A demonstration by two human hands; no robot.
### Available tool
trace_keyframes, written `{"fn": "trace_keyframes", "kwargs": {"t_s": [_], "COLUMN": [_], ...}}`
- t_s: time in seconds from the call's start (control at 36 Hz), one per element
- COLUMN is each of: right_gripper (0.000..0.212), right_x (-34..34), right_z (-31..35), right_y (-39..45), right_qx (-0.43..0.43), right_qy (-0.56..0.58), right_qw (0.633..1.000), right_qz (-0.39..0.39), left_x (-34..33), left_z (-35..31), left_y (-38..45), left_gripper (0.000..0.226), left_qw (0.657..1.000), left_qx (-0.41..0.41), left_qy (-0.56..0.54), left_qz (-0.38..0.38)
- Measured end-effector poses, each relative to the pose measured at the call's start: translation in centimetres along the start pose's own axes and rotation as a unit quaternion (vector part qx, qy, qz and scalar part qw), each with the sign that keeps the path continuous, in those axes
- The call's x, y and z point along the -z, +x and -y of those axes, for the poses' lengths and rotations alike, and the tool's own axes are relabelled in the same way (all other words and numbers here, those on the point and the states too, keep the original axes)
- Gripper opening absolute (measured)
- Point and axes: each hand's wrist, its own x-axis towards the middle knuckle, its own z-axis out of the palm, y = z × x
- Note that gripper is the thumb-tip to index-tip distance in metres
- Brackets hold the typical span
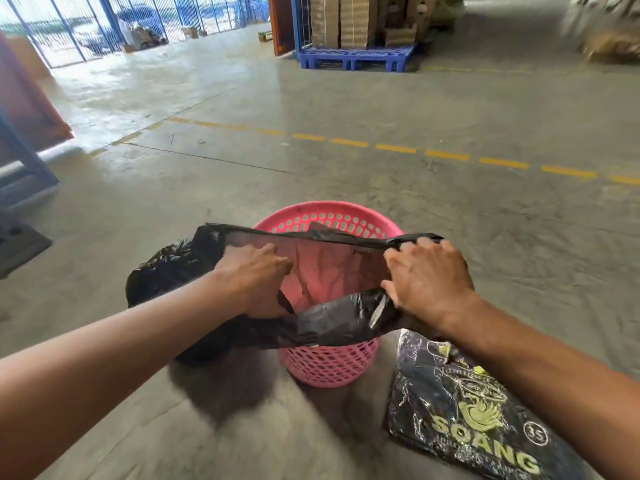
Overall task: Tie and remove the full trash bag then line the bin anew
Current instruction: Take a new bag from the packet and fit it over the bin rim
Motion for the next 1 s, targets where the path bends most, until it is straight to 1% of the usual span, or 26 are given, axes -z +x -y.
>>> {"fn": "trace_keyframes", "kwargs": {"t_s": [0.08, 0.17, 0.25, 0.33, 0.39, 0.42, 0.47, 0.56, 0.58, 0.64, 0.69, 0.75, 0.81, 0.83, 0.92, 0.94, 1.0], "right_gripper": [0.055, 0.075, 0.103, 0.130, 0.142, 0.145, 0.144, 0.130, 0.125, 0.116, 0.105, 0.088, 0.070, 0.065, 0.058, 0.055, 0.048], "right_x": [-0.7, -1.4, -1.9, -2.2, -2.6, -3.0, -3.9, -5.1, -5.7, -6.9, -8.0, -9.2, -9.9, -10.1, -9.7, -9.6, -9.2], "right_z": [-1.7, -3.1, -4.6, -5.9, -6.5, -6.7, -6.9, -7.0, -7.2, -7.5, -7.7, -7.8, -7.6, -7.5, -7.7, -7.8, -8.2], "right_y": [0.2, -0.1, -0.6, -0.9, -1.0, -1.1, -1.1, -0.7, -0.4, 0.1, 0.7, 1.4, 2.0, 2.3, 2.8, 3.0, 3.4], "right_qx": [-0.033, -0.045, -0.044, -0.038, -0.026, -0.019, -0.007, -0.001, 0.003, 0.009, 0.007, -0.011, -0.041, -0.054, -0.098, -0.112, -0.129], "right_qy": [-0.014, -0.025, -0.002, 0.034, 0.022, 0.006, -0.019, -0.012, 0.013, 0.124, 0.264, 0.374, 0.487, 0.538, 0.644, 0.672, 0.716], "right_qw": [0.999, 0.999, 0.999, 0.998, 0.998, 0.997, 0.996, 0.996, 0.995, 0.986, 0.959, 0.922, 0.869, 0.838, 0.755, 0.728, 0.677], "right_qz": [0.017, 0.013, 0.012, 0.032, 0.057, 0.071, 0.088, 0.093, 0.101, 0.108, 0.102, 0.096, 0.081, 0.072, 0.066, 0.076, 0.108], "left_x": [-2.1, -3.9, -5.2, -6.6, -7.6, -8.3, -9.5, -11.0, -11.3, -11.9, -12.4, -12.6, -12.6, -12.6, -12.0, -11.7, -11.1], "left_z": [1.8, 3.1, 3.9, 4.6, 5.0, 5.1, 5.5, 6.1, 6.2, 6.6, 7.1, 7.4, 7.5, 7.7, 8.6, 8.9, 9.7], "left_y": [-0.5, -1.2, -2.2, -2.8, -2.8, -2.6, -2.2, -1.6, -1.4, -1.1, -0.6, -0.2, 0.4, 0.6, 1.4, 1.7, 2.1], "left_gripper": [0.099, 0.100, 0.101, 0.109, 0.115, 0.117, 0.118, 0.110, 0.107, 0.100, 0.095, 0.088, 0.085, 0.083, 0.072, 0.069, 0.068], "left_qw": [0.998, 0.991, 0.981, 0.972, 0.968, 0.966, 0.963, 0.953, 0.947, 0.930, 0.910, 0.890, 0.878, 0.875, 0.862, 0.848, 0.799], "left_qx": [0.011, -0.016, -0.044, -0.072, -0.086, -0.092, -0.098, -0.095, -0.095, -0.088, -0.075, -0.074, -0.082, -0.086, -0.100, -0.102, -0.099], "left_qy": [-0.067, -0.127, -0.172, -0.201, -0.203, -0.201, -0.192, -0.214, -0.235, -0.284, -0.332, -0.368, -0.393, -0.401, -0.439, -0.471, -0.564], "left_qz": [-0.011, -0.041, -0.073, -0.099, -0.122, -0.134, -0.158, -0.190, -0.199, -0.217, -0.237, -0.259, -0.262, -0.257, -0.232, -0.221, -0.185]}}
